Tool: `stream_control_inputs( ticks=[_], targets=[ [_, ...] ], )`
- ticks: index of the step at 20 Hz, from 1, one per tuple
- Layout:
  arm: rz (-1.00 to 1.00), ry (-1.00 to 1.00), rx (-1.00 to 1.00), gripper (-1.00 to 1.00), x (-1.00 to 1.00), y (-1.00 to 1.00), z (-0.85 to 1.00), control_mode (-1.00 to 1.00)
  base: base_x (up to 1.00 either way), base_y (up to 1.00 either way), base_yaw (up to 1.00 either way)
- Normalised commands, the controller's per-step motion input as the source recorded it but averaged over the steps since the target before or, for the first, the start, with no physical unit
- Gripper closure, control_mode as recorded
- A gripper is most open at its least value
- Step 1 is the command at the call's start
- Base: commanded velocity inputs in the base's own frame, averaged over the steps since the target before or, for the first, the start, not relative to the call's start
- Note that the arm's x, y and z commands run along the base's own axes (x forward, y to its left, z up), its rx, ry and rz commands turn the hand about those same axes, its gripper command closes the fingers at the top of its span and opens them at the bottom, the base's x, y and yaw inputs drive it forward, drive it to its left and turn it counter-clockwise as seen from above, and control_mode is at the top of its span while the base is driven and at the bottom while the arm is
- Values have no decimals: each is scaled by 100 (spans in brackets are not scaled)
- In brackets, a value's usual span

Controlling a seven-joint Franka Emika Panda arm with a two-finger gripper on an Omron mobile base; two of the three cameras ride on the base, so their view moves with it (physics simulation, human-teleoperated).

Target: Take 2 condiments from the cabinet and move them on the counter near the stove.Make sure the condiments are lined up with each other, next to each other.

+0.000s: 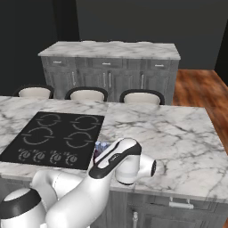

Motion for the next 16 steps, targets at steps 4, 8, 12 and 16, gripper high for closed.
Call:
stream_control_inputs(
  ticks=[4,8,12,16],
  targets=[
    [-1,-2,0,100,7,0,-12,-100,0,0,0],
    [-2,-5,0,100,4,0,-11,-100,0,0,0],
    [-2,-5,0,100,1,0,-3,-100,0,0,0],
    [-3,-4,0,100,0,5,0,-100,0,0,0]
  ],
)
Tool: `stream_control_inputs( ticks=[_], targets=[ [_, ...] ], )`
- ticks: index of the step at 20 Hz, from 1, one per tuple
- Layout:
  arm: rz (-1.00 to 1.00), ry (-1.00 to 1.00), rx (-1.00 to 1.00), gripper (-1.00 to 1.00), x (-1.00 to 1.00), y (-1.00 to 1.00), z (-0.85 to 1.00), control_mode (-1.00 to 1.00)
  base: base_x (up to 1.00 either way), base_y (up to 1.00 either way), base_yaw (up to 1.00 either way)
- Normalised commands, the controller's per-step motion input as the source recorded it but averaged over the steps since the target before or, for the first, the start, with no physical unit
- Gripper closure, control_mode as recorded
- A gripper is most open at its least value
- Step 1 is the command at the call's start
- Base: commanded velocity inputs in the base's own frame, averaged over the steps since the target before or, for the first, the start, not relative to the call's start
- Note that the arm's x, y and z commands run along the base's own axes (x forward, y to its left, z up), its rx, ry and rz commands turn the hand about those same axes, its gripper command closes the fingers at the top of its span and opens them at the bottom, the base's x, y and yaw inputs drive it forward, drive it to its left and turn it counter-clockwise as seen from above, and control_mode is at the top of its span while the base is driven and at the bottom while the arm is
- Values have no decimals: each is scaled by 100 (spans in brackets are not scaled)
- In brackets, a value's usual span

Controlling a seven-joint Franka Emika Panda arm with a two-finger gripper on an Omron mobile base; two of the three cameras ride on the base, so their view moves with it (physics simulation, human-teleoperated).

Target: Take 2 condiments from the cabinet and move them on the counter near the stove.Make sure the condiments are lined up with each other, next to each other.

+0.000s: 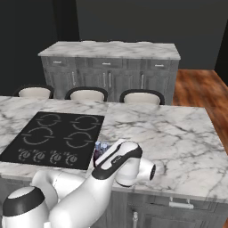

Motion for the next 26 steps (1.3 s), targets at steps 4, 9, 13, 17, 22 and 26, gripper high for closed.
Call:
stream_control_inputs(
  ticks=[4,9,13,17,22,26],
  targets=[
    [-1,-1,0,100,0,13,0,-100,0,0,0],
    [0,0,0,100,0,14,0,-100,0,0,0],
    [-1,0,0,100,4,3,-3,-100,0,0,0],
    [-1,0,0,100,6,0,-6,-100,0,0,0],
    [-1,0,0,100,1,7,-13,-100,0,0,0],
    [0,0,0,100,0,9,-10,-100,0,0,0]
  ],
)
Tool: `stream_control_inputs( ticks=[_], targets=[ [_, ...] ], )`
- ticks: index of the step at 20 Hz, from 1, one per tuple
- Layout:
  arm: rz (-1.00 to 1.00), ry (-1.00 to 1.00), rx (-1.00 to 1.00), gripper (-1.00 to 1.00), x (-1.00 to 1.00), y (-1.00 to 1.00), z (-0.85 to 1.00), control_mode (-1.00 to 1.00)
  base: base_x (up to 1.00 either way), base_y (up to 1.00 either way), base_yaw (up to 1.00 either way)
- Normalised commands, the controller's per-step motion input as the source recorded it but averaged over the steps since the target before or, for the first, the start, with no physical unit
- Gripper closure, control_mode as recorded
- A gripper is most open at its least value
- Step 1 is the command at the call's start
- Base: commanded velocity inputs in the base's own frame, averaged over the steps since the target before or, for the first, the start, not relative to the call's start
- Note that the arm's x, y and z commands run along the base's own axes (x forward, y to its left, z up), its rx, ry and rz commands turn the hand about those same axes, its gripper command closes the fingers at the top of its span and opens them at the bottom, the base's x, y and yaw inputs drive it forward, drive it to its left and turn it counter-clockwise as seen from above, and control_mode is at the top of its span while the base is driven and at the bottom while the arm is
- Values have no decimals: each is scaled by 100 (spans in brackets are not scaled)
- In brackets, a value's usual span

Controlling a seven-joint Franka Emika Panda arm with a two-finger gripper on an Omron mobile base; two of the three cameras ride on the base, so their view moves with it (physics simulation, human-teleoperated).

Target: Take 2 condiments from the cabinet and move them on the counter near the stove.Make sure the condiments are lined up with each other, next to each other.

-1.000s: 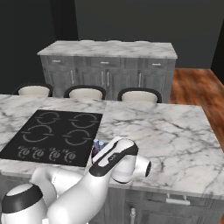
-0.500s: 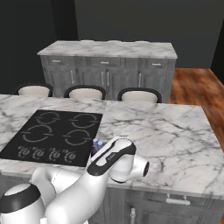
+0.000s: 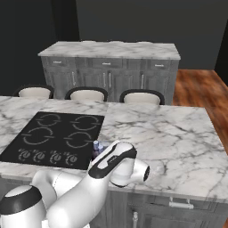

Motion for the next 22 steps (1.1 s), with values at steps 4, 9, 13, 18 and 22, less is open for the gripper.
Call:
stream_control_inputs(
  ticks=[4,9,13,18,22],
  targets=[
    [0,0,0,100,0,5,-11,-100,0,0,0],
    [0,0,0,-100,0,1,-9,-100,0,0,0],
    [-1,0,0,-100,2,0,-9,-100,0,0,0],
    [0,0,0,-100,1,0,-8,-100,0,0,0],
    [0,0,0,-100,0,1,-7,-100,0,0,0]
  ],
)
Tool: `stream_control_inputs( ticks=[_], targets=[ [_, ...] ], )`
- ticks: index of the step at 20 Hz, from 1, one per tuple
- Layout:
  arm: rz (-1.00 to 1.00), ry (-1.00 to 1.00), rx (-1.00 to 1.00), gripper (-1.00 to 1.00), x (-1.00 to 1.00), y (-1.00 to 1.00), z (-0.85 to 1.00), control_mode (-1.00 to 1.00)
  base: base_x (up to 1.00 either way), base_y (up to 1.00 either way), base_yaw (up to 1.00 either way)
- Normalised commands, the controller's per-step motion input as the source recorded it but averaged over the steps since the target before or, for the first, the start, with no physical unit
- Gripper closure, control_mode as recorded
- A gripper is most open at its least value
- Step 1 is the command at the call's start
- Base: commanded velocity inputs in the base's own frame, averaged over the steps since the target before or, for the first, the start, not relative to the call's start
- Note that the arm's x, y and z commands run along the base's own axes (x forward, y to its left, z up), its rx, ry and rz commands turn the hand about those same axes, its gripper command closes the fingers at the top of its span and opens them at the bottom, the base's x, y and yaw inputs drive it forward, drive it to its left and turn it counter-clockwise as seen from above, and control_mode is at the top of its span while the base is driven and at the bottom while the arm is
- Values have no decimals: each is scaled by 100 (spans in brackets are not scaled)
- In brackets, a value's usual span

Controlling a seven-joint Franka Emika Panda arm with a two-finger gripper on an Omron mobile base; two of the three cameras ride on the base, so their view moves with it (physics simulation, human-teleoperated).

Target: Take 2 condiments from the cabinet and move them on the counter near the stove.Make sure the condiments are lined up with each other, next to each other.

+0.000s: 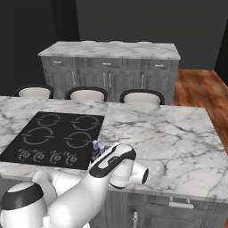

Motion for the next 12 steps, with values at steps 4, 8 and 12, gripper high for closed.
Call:
stream_control_inputs(
  ticks=[4,8,12],
  targets=[
    [0,0,0,-100,0,0,-1,-100,0,0,0],
    [0,-3,0,-100,0,0,0,-100,0,0,0],
    [0,-6,0,-100,0,0,1,-100,0,0,0]
  ],
)
